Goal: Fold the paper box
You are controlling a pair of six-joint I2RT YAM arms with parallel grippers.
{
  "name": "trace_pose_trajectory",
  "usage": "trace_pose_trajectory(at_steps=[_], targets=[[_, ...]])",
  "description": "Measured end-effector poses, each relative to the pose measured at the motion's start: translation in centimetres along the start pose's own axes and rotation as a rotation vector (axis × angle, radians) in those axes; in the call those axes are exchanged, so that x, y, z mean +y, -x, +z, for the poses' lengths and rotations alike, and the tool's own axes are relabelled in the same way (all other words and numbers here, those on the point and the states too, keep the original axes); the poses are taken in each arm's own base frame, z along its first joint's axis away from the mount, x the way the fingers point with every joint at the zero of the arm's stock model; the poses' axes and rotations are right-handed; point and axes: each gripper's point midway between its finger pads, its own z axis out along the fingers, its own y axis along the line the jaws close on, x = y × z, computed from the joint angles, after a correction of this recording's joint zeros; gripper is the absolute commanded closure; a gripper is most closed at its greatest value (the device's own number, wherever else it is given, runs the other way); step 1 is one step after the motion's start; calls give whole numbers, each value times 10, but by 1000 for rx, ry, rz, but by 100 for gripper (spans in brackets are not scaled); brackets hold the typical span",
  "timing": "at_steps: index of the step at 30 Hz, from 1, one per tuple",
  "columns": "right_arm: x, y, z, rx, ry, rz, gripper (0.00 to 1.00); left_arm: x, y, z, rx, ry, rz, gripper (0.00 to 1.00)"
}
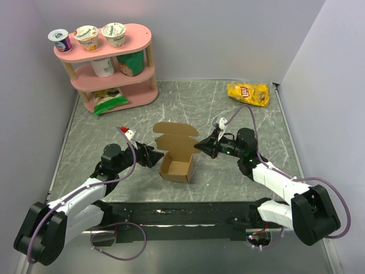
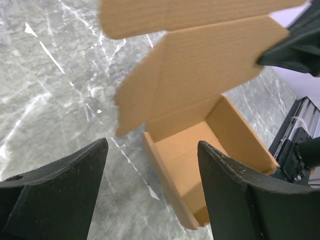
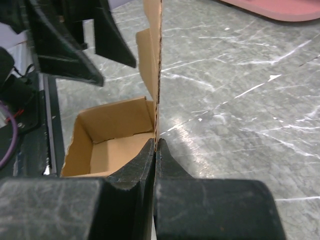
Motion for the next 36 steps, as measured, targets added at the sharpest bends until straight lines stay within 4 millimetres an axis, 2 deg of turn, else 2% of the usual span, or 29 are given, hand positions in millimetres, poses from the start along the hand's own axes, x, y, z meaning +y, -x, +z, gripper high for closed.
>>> trace_pose_trajectory(at_steps=[7,13,16,17,22,23,24,28,33,36], targets=[[12,3,-5,4,39,0,100,12,4,3,-4,8,-8,25],[15,0,-7,19,48,12,100,3,9,6,-17,-64,4,35],[17,-2,-8,27,54,18,100,-5,6,8,-3,-122,3,45],[17,-2,-8,29,55,19,100,-7,6,9,-1,-133,2,52],[16,-2,-8,29,51,21,100,-15,5,9,7,-192,0,63],[15,-2,-8,29,44,21,100,-16,5,9,6,-197,-1,70],[14,-2,-8,28,38,20,100,-17,6,9,5,-200,-1,73],[9,-2,-7,26,2,18,100,-17,7,10,-2,-196,-3,75],[9,-2,-3,28,-39,2,100,-19,3,16,-3,-167,3,89],[4,-4,-1,36,-90,-6,100,-11,1,22,-1,-90,-3,89]])
